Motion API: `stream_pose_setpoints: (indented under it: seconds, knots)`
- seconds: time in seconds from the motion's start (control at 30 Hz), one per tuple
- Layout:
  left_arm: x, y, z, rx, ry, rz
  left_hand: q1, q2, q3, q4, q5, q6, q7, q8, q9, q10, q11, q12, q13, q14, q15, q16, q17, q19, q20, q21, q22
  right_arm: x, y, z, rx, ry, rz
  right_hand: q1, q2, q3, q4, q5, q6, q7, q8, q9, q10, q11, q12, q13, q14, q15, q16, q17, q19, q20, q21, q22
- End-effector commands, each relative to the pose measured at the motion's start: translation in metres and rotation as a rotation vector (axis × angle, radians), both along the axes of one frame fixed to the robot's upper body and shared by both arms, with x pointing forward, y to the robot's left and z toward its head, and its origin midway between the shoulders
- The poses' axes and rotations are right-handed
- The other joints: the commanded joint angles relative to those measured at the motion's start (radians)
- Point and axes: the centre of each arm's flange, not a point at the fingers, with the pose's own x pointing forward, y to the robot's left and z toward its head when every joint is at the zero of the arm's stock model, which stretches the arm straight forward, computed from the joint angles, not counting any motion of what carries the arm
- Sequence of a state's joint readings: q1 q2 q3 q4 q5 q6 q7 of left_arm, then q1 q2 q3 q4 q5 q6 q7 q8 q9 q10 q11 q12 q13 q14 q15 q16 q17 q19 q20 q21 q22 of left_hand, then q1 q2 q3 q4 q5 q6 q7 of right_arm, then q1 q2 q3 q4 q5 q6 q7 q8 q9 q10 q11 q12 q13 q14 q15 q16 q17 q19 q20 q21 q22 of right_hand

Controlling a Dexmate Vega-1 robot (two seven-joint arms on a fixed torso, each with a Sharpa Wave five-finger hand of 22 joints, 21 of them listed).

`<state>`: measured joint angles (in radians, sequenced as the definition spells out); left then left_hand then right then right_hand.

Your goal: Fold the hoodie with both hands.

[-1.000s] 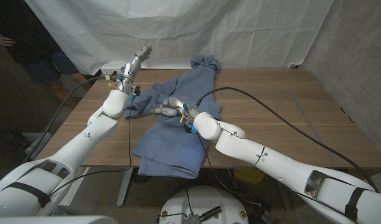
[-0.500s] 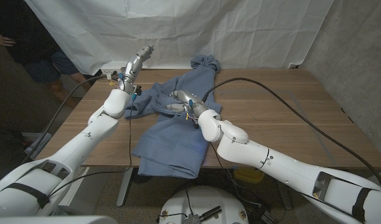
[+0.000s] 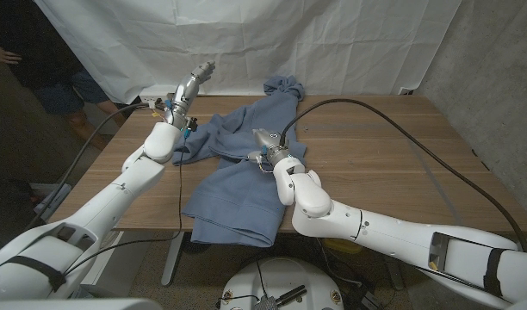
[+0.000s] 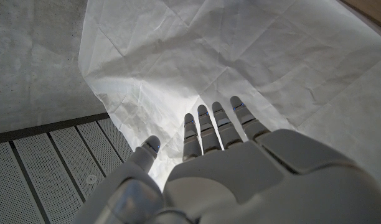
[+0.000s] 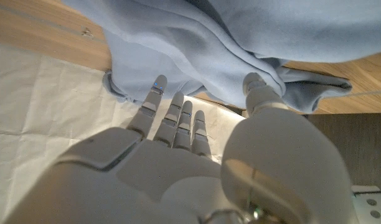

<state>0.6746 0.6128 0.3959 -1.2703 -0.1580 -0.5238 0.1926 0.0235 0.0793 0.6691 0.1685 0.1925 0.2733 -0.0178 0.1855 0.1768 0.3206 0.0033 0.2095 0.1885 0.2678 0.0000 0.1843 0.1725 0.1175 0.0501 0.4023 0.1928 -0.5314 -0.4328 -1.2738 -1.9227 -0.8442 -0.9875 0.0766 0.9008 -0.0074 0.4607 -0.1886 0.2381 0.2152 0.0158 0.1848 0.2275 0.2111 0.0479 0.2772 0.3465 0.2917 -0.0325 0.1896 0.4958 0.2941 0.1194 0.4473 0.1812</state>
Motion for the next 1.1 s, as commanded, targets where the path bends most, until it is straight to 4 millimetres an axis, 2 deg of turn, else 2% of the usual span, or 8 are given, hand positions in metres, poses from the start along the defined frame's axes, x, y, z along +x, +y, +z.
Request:
stream_pose_setpoints:
  seconds: [0.03, 0.17, 0.5, 0.73, 0.8, 0.9, 1.0, 1.1]
  knots:
    - [-0.01, 0.003, 0.0, -0.022, -0.01, -0.011, 0.002, 0.06, -0.002, 0.0, 0.006, -0.001, 0.003, 0.0, 0.001, 0.001, 0.002, -0.003, 0.004, -0.002, 0.0, 0.001, 0.002, 0.008, 0.002, -0.005, 0.003, 0.005, -0.003, -0.009, -0.15, -0.084, -0.177, 0.034, -0.002, 0.02, 0.001, 0.012, -0.003, -0.014, 0.007, -0.001, -0.005, -0.022, 0.0, 0.004, 0.003, -0.017, 0.009, -0.002, 0.005, -0.01, -0.006, 0.002]
    - [-0.012, 0.003, 0.0, -0.026, -0.013, -0.014, 0.001, 0.06, -0.003, 0.0, 0.006, -0.001, 0.002, 0.0, 0.001, 0.002, 0.002, -0.003, 0.004, -0.002, 0.0, 0.001, 0.002, 0.008, 0.001, -0.005, 0.003, 0.011, -0.003, -0.014, -0.197, -0.052, -0.202, 0.056, -0.007, 0.032, 0.006, 0.018, -0.024, -0.023, 0.003, -0.003, -0.032, -0.03, -0.008, 0.003, -0.008, -0.02, 0.01, -0.003, 0.0, -0.016, -0.012, 0.002]
    - [-0.013, 0.005, 0.0, -0.026, -0.012, -0.014, -0.001, 0.059, -0.005, 0.001, 0.006, 0.0, 0.003, 0.0, 0.001, 0.002, 0.004, -0.003, 0.004, -0.002, 0.0, 0.001, 0.003, 0.007, 0.003, -0.006, 0.004, 0.022, -0.005, -0.018, -0.277, 0.027, -0.252, 0.085, -0.009, 0.062, 0.023, 0.027, -0.155, -0.029, -0.011, -0.009, -0.149, -0.046, -0.04, 0.005, -0.092, -0.012, 0.006, 0.004, -0.044, -0.016, -0.051, 0.002]
    - [-0.012, 0.005, 0.001, -0.022, -0.01, -0.012, -0.002, 0.059, -0.006, 0.002, 0.006, 0.002, 0.002, 0.0, 0.001, 0.003, 0.005, -0.003, 0.004, -0.002, -0.001, 0.001, 0.003, 0.006, 0.004, -0.007, 0.004, 0.028, -0.004, -0.025, -0.294, 0.009, -0.267, 0.118, 0.004, 0.077, 0.017, 0.03, -0.141, -0.042, 0.005, -0.012, -0.125, -0.072, -0.024, 0.006, -0.056, -0.034, 0.033, 0.011, -0.038, -0.02, -0.057, 0.002]
    - [-0.011, 0.005, 0.002, -0.021, -0.01, -0.013, -0.002, 0.059, -0.006, 0.002, 0.006, 0.002, 0.002, 0.0, 0.001, 0.003, 0.004, -0.003, 0.004, -0.002, -0.001, 0.002, 0.003, 0.006, 0.004, -0.007, 0.004, 0.027, -0.003, -0.028, -0.292, -0.038, -0.277, 0.143, 0.014, 0.078, 0.015, 0.03, -0.12, -0.052, 0.014, -0.014, -0.098, -0.087, -0.009, 0.008, -0.014, -0.055, 0.061, 0.021, -0.018, -0.028, -0.056, 0.002]
    - [-0.01, 0.004, 0.002, -0.019, -0.007, -0.014, -0.002, 0.059, -0.007, 0.002, 0.006, 0.002, 0.002, 0.0, 0.001, 0.003, 0.002, -0.003, 0.004, -0.002, 0.001, 0.001, 0.003, 0.006, 0.004, -0.007, 0.004, 0.023, -0.002, -0.033, -0.26, -0.15, -0.285, 0.183, 0.014, 0.05, 0.02, 0.026, 0.01, -0.083, 0.05, -0.019, 0.045, -0.121, 0.067, 0.019, 0.101, -0.106, 0.139, 0.06, 0.068, -0.053, -0.041, 0.002]
    - [-0.009, 0.004, 0.002, -0.02, -0.006, -0.015, -0.003, 0.059, -0.007, 0.002, 0.006, 0.002, 0.002, 0.0, 0.001, 0.002, 0.002, -0.003, 0.004, -0.002, 0.001, 0.001, 0.003, 0.006, 0.004, -0.008, 0.004, 0.021, -0.003, -0.034, -0.236, -0.225, -0.288, 0.188, 0.014, 0.022, 0.031, 0.028, 0.2, -0.123, 0.095, -0.022, 0.255, -0.156, 0.172, 0.031, 0.265, -0.169, 0.227, 0.095, 0.132, -0.075, -0.028, 0.003]
    - [-0.008, 0.004, 0.002, -0.021, -0.007, -0.015, -0.003, 0.059, -0.008, 0.003, 0.006, 0.003, 0.003, 0.0, 0.001, 0.003, 0.002, -0.003, 0.004, -0.002, 0.001, 0.001, 0.003, 0.006, 0.003, -0.008, 0.004, 0.021, -0.005, -0.035, -0.223, -0.26, -0.287, 0.174, 0.018, -0.004, 0.04, 0.038, 0.422, -0.14, 0.143, -0.027, 0.43, -0.173, 0.257, 0.035, 0.377, -0.186, 0.283, 0.127, 0.178, -0.086, -0.019, 0.005]
